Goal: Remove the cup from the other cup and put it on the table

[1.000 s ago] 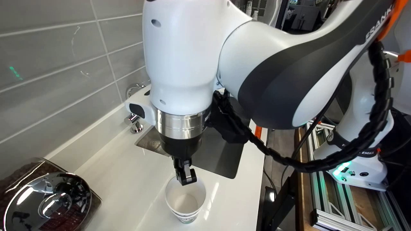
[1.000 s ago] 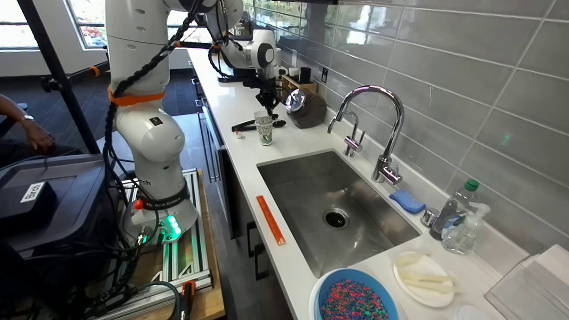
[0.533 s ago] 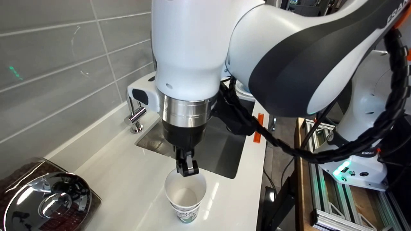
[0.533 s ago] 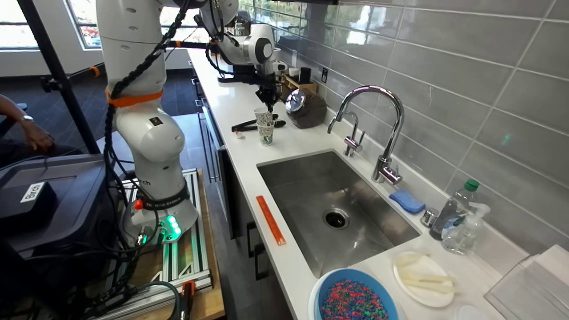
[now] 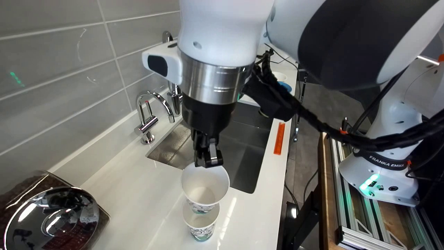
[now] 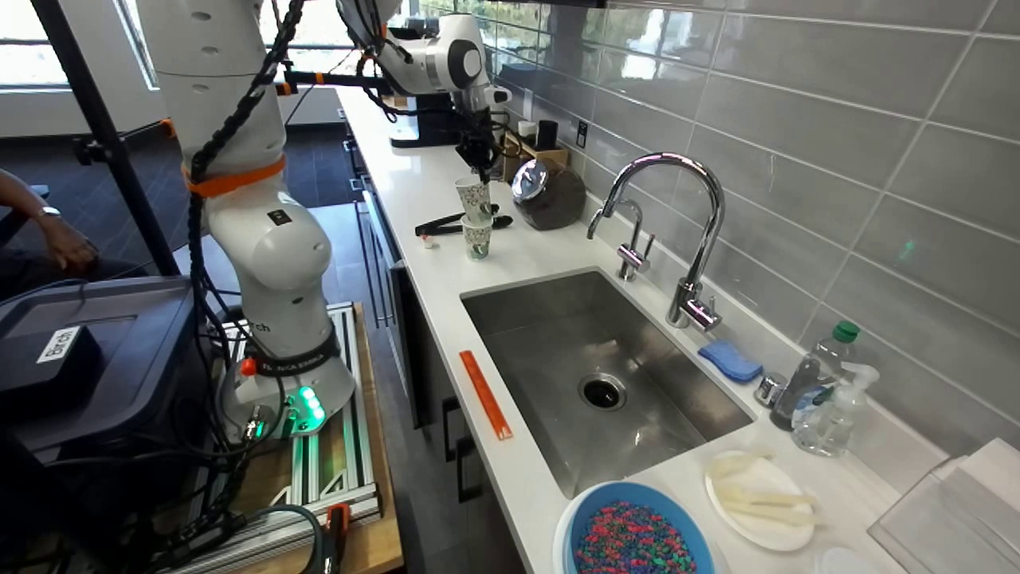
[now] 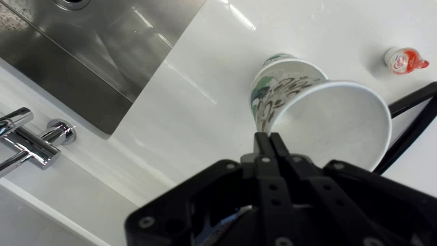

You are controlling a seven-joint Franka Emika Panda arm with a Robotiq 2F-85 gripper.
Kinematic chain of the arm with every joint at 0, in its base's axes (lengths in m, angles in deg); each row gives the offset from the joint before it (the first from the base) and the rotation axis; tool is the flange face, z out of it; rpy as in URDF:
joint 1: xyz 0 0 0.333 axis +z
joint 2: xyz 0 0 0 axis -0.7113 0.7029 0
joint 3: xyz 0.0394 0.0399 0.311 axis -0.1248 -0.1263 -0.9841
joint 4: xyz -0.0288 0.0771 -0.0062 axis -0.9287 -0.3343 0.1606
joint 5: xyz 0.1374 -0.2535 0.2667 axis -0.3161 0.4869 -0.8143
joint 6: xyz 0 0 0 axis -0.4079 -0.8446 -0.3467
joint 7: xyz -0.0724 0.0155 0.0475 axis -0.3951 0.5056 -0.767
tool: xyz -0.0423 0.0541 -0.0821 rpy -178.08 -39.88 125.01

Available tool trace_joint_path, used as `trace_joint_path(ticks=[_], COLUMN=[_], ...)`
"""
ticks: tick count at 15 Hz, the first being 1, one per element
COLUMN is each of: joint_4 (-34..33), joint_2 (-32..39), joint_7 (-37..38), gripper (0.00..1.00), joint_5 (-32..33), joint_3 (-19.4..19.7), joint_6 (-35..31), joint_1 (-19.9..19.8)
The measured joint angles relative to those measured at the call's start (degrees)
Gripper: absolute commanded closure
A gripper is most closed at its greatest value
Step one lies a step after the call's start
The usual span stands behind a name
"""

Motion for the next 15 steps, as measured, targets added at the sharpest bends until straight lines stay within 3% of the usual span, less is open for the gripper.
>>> trace_joint_path(ticks=[8,15], joint_4=[-4.81,-12.05], joint_2=[-4.69,3.36], joint_7=[-2.49,-6.5], gripper=[0.99,0.99], joint_5=[0.27,2.94], joint_3=[-0.71,0.46], joint_6=[5.65,5.84], joint_1=[-1.33,-5.04])
